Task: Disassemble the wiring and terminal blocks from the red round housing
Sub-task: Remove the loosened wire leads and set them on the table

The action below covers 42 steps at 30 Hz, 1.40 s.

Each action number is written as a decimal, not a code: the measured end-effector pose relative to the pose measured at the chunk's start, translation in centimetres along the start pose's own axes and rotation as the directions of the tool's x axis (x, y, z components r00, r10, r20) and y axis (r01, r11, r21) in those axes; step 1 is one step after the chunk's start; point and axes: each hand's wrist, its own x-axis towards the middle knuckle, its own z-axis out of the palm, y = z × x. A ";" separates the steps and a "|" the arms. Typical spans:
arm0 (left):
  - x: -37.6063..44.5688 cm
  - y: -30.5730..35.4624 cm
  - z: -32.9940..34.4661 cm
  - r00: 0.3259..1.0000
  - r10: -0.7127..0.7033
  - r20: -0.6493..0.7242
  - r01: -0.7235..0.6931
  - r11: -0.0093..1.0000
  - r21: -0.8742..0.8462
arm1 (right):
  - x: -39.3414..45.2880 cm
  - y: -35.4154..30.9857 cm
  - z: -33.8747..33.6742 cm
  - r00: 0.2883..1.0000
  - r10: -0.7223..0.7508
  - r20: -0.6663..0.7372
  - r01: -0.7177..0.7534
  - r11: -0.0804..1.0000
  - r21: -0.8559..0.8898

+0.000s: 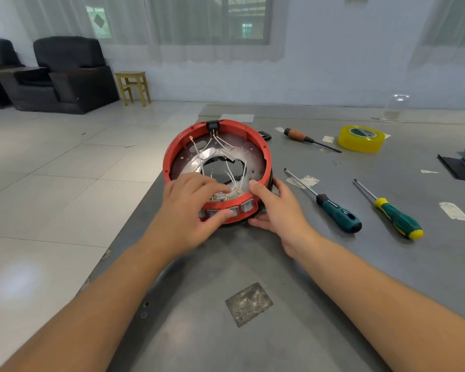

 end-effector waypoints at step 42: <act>-1.0 -2.1 0.7 0.965 -0.258 0.048 0.260 0.965 -0.024 | 2.0 -6.7 2.6 0.960 0.021 0.280 0.269 0.209 -0.940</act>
